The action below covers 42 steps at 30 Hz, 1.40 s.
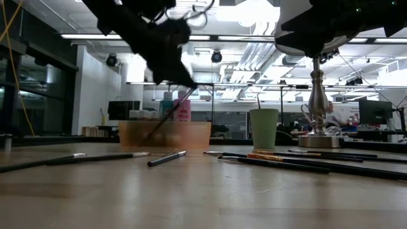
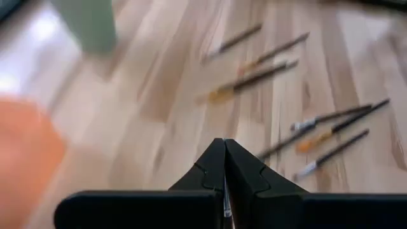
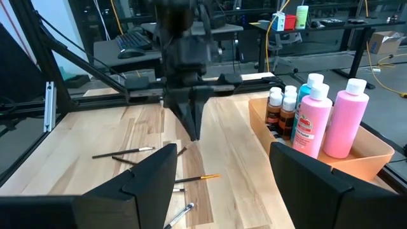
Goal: Pick & Place Paint Supplies
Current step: Put the silver paint brush into the green cup
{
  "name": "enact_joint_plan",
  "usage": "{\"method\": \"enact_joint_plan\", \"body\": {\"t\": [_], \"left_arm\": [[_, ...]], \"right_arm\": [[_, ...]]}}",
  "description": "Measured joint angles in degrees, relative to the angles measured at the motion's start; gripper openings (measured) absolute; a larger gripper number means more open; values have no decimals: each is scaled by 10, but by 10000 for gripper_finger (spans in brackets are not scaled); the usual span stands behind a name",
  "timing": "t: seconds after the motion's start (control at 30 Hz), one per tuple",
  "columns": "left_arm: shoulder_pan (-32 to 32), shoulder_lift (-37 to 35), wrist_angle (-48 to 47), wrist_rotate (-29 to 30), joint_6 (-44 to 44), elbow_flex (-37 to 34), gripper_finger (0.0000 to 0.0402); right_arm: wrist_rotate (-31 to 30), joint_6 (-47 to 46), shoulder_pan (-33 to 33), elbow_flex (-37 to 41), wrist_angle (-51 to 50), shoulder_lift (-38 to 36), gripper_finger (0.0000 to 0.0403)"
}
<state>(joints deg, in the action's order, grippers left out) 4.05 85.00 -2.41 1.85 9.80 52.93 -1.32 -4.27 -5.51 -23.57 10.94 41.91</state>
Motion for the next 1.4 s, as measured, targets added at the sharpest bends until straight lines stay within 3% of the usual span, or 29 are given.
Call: {"method": "enact_joint_plan", "body": {"t": [0.33, 0.53, 0.73, 1.1, 1.4], "left_arm": [[0, 0, 139, -28, -112, 0, 0], [0, 0, 184, -29, -154, 0, 0], [1, 0, 229, -53, -204, 0, 0], [1, -1, 293, -69, -231, 0, 0], [1, -1, 298, -68, -233, 0, 0]], "right_arm": [[0, -9, 0, 0, 5, 0, 245], [0, -96, 0, 0, 6, 2, 245], [0, -104, 0, 0, 28, 62, 245], [-11, -75, 20, 0, 303, 269, 245], [-16, -16, 45, -10, 479, 392, 245]]}}
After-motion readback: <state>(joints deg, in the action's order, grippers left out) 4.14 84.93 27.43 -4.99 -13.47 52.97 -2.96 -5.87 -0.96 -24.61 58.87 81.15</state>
